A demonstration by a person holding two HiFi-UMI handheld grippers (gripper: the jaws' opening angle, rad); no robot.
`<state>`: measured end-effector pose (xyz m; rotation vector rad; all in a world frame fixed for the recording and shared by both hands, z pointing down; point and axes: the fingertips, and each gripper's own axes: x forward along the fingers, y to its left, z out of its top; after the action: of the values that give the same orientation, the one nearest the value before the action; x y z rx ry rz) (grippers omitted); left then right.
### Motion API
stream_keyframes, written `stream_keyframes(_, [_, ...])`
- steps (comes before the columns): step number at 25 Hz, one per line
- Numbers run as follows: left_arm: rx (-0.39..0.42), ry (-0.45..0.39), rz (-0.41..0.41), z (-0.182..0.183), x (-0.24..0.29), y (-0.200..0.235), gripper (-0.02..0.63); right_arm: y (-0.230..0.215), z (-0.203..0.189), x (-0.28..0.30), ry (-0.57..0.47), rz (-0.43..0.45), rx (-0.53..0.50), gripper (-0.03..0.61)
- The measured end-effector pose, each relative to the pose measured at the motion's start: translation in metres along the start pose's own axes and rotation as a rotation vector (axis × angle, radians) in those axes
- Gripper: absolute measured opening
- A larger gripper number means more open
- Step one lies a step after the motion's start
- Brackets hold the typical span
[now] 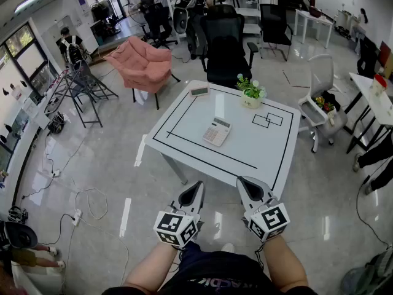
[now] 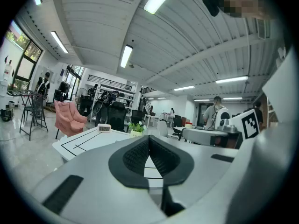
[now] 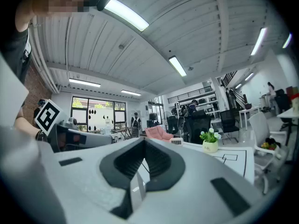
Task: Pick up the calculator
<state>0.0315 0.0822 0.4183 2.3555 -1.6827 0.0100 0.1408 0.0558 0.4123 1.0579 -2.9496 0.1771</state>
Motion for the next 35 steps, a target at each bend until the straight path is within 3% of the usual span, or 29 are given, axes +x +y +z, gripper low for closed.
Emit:
stream_keyframes(12, [0.007, 0.002, 0.021, -0.002, 0.005, 0.008, 0.012, -0.012, -0.005, 0.008, -0.013, 0.026, 0.059, 0.002])
stream_keyframes(13, [0.011, 0.004, 0.011, -0.003, 0.008, 0.01, 0.077, -0.015, -0.006, 0.011, -0.022, 0.028, 0.076, 0.022])
stream_keyframes(15, [0.028, 0.012, -0.01, -0.005, 0.017, 0.015, 0.309, -0.022, -0.007, 0.019, -0.043, 0.022, 0.104, 0.195])
stream_keyframes(16, [0.04, 0.02, -0.018, -0.006, 0.021, 0.018, 0.341, -0.027, -0.008, 0.024, -0.05, 0.013, 0.113, 0.268])
stream_keyframes(17, [0.051, 0.029, -0.028, -0.007, 0.026, 0.021, 0.362, -0.03, -0.009, 0.028, -0.052, 0.002, 0.121, 0.276])
stream_keyframes(35, [0.016, 0.095, -0.263, 0.007, 0.112, 0.133, 0.39, -0.073, -0.006, 0.142, -0.011, -0.237, 0.108, 0.276])
